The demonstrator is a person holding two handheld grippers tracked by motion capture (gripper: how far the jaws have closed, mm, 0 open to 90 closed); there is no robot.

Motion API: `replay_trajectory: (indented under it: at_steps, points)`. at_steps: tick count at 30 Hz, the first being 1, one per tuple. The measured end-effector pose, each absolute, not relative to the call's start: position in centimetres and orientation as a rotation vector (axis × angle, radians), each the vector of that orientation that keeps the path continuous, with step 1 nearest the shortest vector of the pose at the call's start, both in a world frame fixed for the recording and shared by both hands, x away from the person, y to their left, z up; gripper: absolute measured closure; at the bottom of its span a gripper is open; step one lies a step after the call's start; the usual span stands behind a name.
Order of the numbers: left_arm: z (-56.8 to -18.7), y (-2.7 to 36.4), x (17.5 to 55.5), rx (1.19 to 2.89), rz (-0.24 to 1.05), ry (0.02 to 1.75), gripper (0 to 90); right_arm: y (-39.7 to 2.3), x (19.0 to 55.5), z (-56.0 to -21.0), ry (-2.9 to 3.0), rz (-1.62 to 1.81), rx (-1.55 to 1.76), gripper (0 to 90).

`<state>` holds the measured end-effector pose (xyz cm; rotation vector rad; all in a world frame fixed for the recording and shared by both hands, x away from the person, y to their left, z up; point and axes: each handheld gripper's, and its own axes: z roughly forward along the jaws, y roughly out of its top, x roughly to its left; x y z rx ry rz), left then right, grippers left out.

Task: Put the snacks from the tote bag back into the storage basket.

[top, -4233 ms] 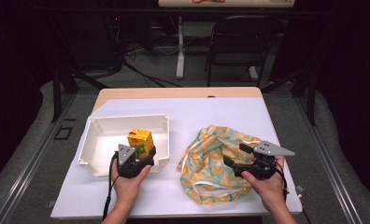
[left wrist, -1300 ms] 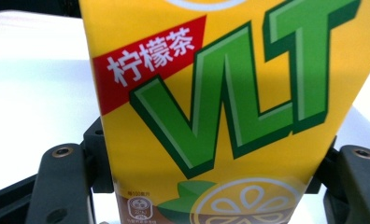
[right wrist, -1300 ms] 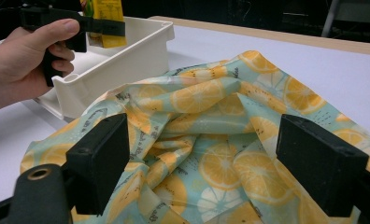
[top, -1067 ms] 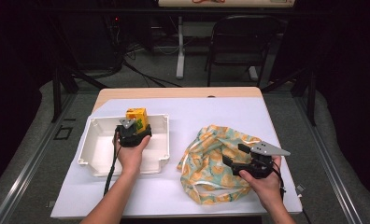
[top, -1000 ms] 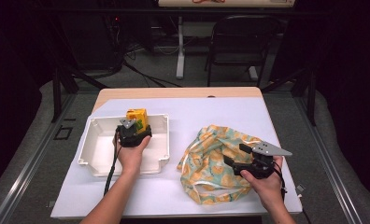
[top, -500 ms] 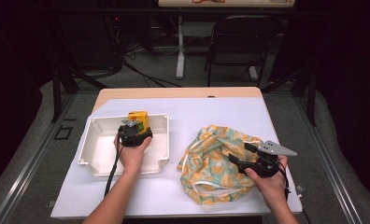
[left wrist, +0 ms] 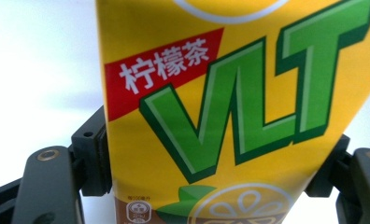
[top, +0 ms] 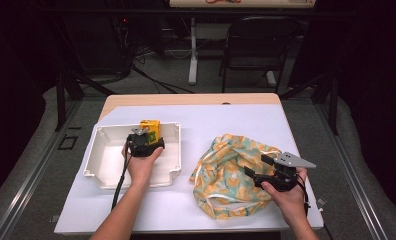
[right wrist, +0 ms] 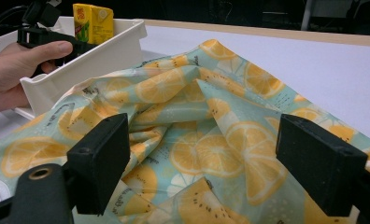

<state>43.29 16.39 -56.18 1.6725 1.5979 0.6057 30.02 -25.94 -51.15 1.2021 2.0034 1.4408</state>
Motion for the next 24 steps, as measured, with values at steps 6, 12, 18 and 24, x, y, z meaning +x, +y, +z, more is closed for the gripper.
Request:
replay_trajectory:
  at_steps: [6, 12, 18, 24]
  points:
    - [-55.5, 16.4, 43.0, 1.652, 0.606, 1.568, 18.2, -26.0, 30.1, -51.2, 2.009, 1.438, 1.204, 16.9]
    - [-55.0, 16.4, 42.5, 1.671, 0.609, 1.558, 16.4, -26.2, 30.1, -51.3, 2.006, 1.437, 1.210, 16.6]
    - [-54.1, 17.0, 41.4, 1.667, 0.600, 1.528, 18.0, -26.2, 30.1, -51.2, 2.005, 1.438, 1.209, 16.3]
    - [-53.4, 18.1, 40.1, 1.648, 0.594, 1.516, 22.2, -26.2, 30.1, -51.2, 2.005, 1.441, 1.210, 16.0]
